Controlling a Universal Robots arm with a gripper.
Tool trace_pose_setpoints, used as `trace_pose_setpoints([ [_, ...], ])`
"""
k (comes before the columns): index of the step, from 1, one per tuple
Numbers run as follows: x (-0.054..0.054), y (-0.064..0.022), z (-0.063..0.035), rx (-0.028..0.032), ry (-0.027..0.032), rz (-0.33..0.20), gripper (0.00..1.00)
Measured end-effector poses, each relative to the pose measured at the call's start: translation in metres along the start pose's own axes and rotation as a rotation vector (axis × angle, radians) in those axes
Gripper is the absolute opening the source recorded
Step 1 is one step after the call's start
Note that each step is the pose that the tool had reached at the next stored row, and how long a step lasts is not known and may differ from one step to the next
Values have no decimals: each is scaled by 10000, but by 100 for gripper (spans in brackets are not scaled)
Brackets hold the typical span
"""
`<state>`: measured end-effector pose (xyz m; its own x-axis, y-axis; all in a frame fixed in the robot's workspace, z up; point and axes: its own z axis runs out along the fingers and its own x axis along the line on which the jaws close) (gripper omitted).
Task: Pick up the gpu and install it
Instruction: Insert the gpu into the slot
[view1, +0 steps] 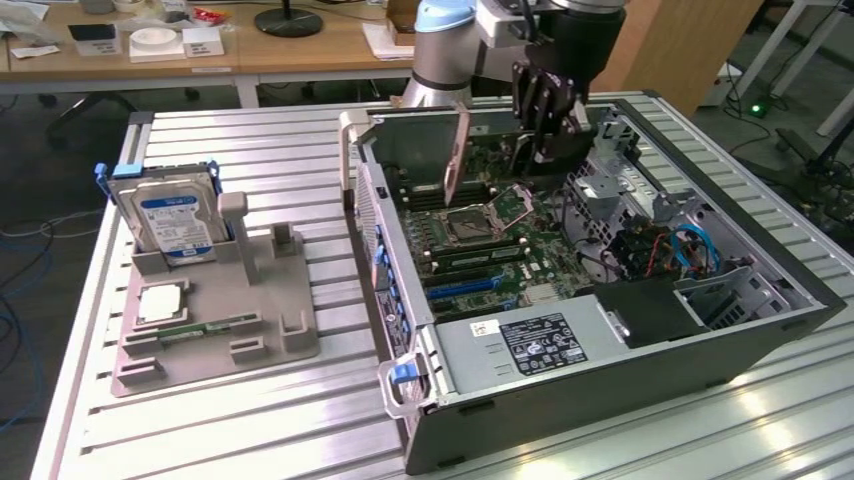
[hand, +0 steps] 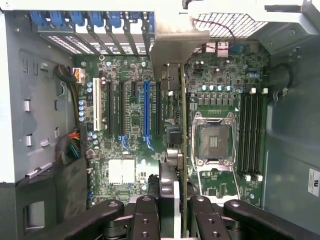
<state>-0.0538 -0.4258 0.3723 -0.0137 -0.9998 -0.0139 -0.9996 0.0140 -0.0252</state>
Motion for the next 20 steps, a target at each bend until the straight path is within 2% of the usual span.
trace_pose_setpoints([
  [12, 2, 4, 152, 0, -1, 2, 28],
  [20, 2, 4, 165, 1, 0, 1, 28],
])
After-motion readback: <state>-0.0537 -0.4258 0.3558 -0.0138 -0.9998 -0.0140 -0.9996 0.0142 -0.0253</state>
